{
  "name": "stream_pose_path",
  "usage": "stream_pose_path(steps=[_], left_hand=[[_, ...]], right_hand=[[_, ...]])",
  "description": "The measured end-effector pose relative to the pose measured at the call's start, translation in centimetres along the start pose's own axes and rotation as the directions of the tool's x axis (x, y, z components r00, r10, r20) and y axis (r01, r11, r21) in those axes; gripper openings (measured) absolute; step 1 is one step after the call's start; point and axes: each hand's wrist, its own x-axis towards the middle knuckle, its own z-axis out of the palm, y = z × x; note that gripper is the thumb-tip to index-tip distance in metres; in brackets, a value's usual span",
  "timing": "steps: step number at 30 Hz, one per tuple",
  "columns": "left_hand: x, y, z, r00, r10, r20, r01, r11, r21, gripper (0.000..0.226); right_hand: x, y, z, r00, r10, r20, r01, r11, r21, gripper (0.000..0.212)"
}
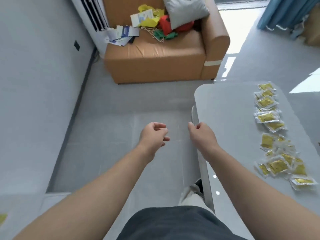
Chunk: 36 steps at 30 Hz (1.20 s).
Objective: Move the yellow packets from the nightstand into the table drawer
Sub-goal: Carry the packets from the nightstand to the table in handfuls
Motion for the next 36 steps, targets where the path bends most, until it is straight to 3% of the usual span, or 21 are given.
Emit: stream_pose_path(steps=[6, 15, 24, 31, 36], left_hand=[[-8.0, -8.5, -16.6, 0.962, -0.11, -0.251, 0.054, 0.974, -0.22, 0.007], [-17.4, -20.1, -33.5, 0.796, -0.355, -0.491, 0.04, 0.84, -0.541, 0.007], [-18.9, -28.2, -45.8, 0.637, -0.549, -0.542, 0.006, 0.706, -0.708, 0.012], [-16.9, -33.3, -58.0, 0.529, -0.704, -0.474, 0.085, 0.599, -0.796, 0.011], [-15.7, -37.3, -65.7, 0.466, -0.789, -0.4, 0.052, 0.476, -0.878, 0.013]], right_hand=[[-9.3, -4.9, 14.6, 0.955, -0.123, 0.272, 0.164, 0.977, -0.133, 0.038], [-22.3, -9.6, 32.1, 0.749, -0.194, 0.633, 0.48, 0.818, -0.318, 0.04], [-28.3, -12.5, 47.4, 0.594, -0.138, 0.793, 0.602, 0.73, -0.324, 0.035], [-29.5, -15.7, 61.2, 0.559, -0.014, 0.829, 0.582, 0.719, -0.38, 0.037], [-31.4, -18.2, 69.0, 0.524, 0.092, 0.846, 0.606, 0.657, -0.447, 0.035]])
